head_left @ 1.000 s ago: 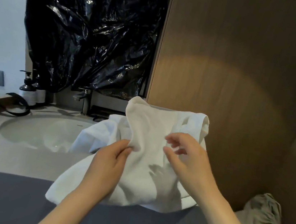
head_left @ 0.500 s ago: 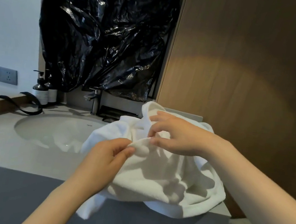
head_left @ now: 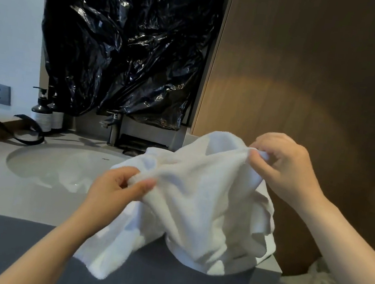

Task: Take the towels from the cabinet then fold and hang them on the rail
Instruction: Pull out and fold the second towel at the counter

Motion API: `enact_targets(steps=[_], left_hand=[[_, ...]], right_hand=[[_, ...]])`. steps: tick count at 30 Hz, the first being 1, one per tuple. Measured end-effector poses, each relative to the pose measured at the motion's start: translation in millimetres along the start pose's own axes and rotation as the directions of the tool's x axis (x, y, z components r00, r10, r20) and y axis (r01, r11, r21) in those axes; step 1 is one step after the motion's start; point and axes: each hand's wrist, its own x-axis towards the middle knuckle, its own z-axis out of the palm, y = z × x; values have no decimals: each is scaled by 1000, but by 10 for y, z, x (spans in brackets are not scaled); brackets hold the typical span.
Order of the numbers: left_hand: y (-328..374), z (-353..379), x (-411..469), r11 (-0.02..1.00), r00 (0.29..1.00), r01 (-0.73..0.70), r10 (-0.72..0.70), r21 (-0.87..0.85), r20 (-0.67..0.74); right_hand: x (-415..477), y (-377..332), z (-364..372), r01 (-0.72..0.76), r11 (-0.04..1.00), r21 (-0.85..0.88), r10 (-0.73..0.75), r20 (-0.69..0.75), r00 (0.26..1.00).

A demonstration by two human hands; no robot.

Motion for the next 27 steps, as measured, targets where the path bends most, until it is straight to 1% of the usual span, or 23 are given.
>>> enact_targets(steps=[1, 2, 3, 4, 5, 6, 7, 8, 9, 10, 11, 12, 13, 15, 17, 19, 20, 22, 24, 25, 26, 27], left_hand=[[27, 25, 57, 982, 998, 53, -59, -180, -30], [63, 59, 136, 930, 990, 115, -136, -349, -38], [119, 85, 232, 865, 978, 162, -205, -474, -40], [186, 96, 333, 818, 966, 182, -252, -546, -56], [255, 92, 432, 793, 957, 173, -276, -584, -90], [312, 78, 526, 792, 952, 152, -279, -591, -129], [369, 61, 605, 817, 951, 122, -259, -564, -170], [414, 39, 661, 874, 951, 78, -209, -479, -226], [436, 20, 690, 944, 949, 19, -121, -330, -293], [448, 6, 698, 992, 938, -37, -7, -122, -345], [456, 3, 690, 993, 924, -90, 113, 81, -365], [478, 15, 650, 961, 913, -136, 215, 239, -346], [498, 45, 600, 921, 906, -183, 295, 345, -305], [543, 133, 487, 854, 900, -258, 383, 452, -211], [600, 227, 375, 839, 890, -324, 427, 436, -159], [702, 329, 241, 880, 898, -353, 414, 319, -148], [748, 387, 175, 899, 913, -354, 391, 257, -113], [759, 497, 83, 934, 944, -330, 329, 137, 30], [768, 576, 42, 952, 940, -302, 289, 51, 179], [762, 592, 40, 952, 933, -305, 292, 32, 210], [755, 595, 44, 957, 936, -291, 285, -1, 205], [725, 585, 59, 962, 949, -270, 273, -39, 156]], right_hand=[[-9, -15, -3, -7, 999, 32, 7, -17, 1000], [-6, -34, -18, -14, 998, 68, 17, -39, 999], [4, -62, -43, -17, 994, 110, 23, -59, 998], [19, -96, -78, -17, 987, 158, 28, -70, 997], [39, -131, -113, -19, 978, 207, 34, -66, 997], [56, -152, -138, -28, 969, 244, 42, -53, 998], [71, -162, -161, -39, 965, 260, 52, -42, 998], [80, -163, -188, -50, 964, 262, 62, -39, 997], [80, -161, -209, -58, 963, 265, 71, -39, 997], [76, -159, -229, -64, 961, 270, 77, -40, 996], [66, -158, -242, -70, 959, 276, 82, -34, 996], [54, -162, -246, -79, 955, 284, 88, -19, 996], [39, -176, -242, -87, 951, 298, 90, 5, 996], [14, -234, -210, -98, 937, 334, 82, 63, 995], [-10, -329, -176, -107, 920, 376, 66, 118, 991], [-40, -426, -152, -124, 887, 444, 62, 152, 986], [-55, -468, -140, -139, 864, 485, 66, 166, 984], [-80, -547, -120, -172, 805, 568, 73, 192, 979], [-94, -612, -110, -182, 756, 629, 77, 190, 979], [-98, -629, -108, -184, 742, 645, 85, 183, 980], [-105, -634, -106, -190, 734, 652, 97, 176, 980], [-116, -625, -105, -199, 732, 652, 109, 177, 978]])
